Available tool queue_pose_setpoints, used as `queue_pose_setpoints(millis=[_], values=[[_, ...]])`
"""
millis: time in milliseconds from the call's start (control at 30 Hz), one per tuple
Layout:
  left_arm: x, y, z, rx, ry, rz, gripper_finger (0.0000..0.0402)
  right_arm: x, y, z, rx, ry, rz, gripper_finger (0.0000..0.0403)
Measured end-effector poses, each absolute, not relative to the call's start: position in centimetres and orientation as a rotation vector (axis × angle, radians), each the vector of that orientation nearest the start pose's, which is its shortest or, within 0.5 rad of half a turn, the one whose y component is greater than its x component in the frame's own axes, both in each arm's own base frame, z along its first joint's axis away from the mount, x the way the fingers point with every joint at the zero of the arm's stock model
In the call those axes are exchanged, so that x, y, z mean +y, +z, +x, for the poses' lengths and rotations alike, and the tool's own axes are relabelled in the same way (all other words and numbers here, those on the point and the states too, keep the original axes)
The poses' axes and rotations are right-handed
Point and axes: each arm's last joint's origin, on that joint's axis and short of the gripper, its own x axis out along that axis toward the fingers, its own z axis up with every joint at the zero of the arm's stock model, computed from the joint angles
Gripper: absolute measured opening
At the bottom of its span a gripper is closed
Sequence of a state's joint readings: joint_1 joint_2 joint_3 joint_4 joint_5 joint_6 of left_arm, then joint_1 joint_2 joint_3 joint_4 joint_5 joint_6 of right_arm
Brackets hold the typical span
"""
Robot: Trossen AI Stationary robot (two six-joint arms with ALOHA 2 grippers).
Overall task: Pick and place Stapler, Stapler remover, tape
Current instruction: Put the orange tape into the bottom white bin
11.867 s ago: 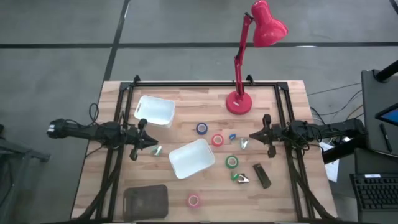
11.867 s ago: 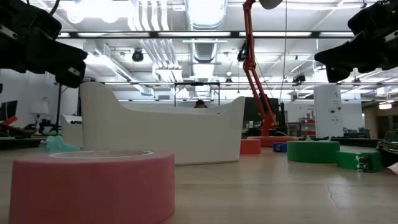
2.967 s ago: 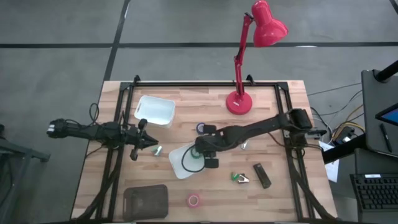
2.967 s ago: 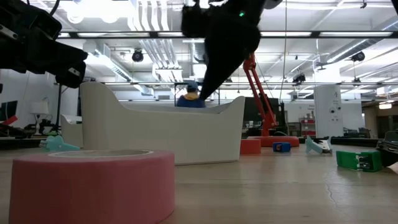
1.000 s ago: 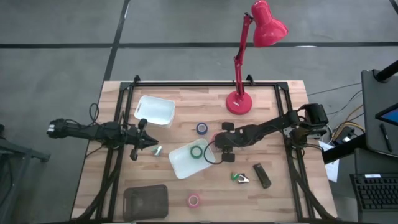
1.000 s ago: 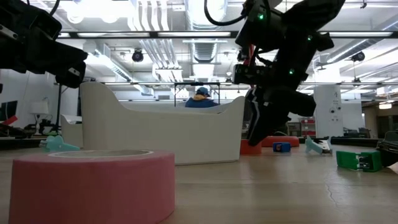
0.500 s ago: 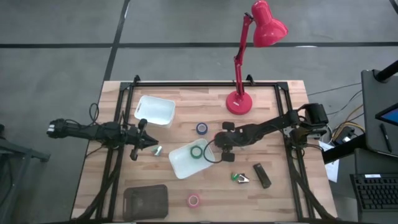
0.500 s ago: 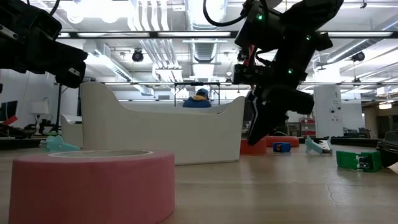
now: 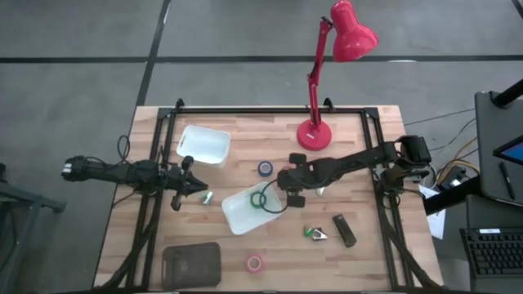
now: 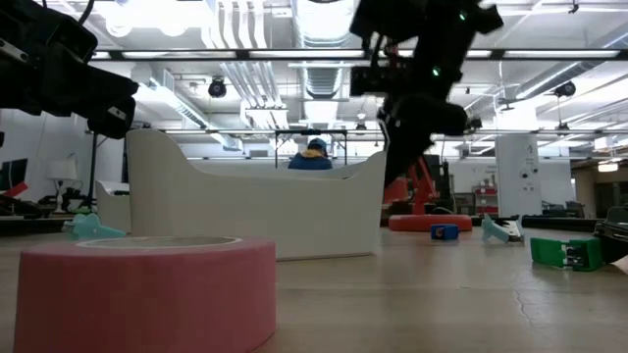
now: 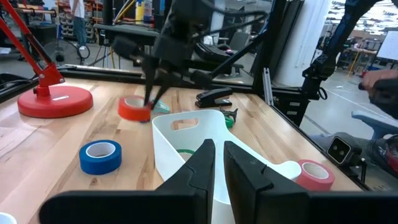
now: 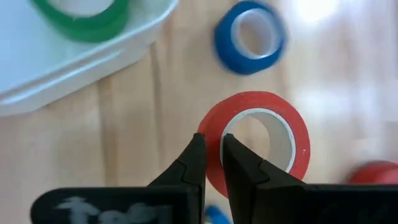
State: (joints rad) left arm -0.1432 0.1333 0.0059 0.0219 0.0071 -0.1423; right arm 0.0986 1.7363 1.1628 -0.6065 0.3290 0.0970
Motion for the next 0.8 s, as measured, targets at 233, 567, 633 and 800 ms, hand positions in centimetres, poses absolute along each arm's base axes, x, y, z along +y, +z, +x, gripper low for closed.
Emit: queue_pose_setpoints(millis=[233, 567, 633, 800], values=[[-1.5, 15.7, 10.4, 0.116, -0.142, -0.135, 0.0039, 3.1, 23.7, 35.6, 1.030, -0.270, -0.175, 0.0031], [-1.5, 15.7, 10.4, 0.116, -0.143, -0.135, 0.0039, 7.5, 25.3, 37.0, 0.789, -0.089, -0.252, 0.0031], [-1.5, 15.7, 10.4, 0.116, -0.142, -0.135, 0.0039, 7.8, 25.1, 37.0, 0.771, -0.081, -0.244, 0.0031], [-1.5, 15.7, 10.4, 0.116, -0.142, -0.135, 0.0039, 8.2, 24.7, 37.2, 0.750, -0.036, -0.165, 0.0031]])
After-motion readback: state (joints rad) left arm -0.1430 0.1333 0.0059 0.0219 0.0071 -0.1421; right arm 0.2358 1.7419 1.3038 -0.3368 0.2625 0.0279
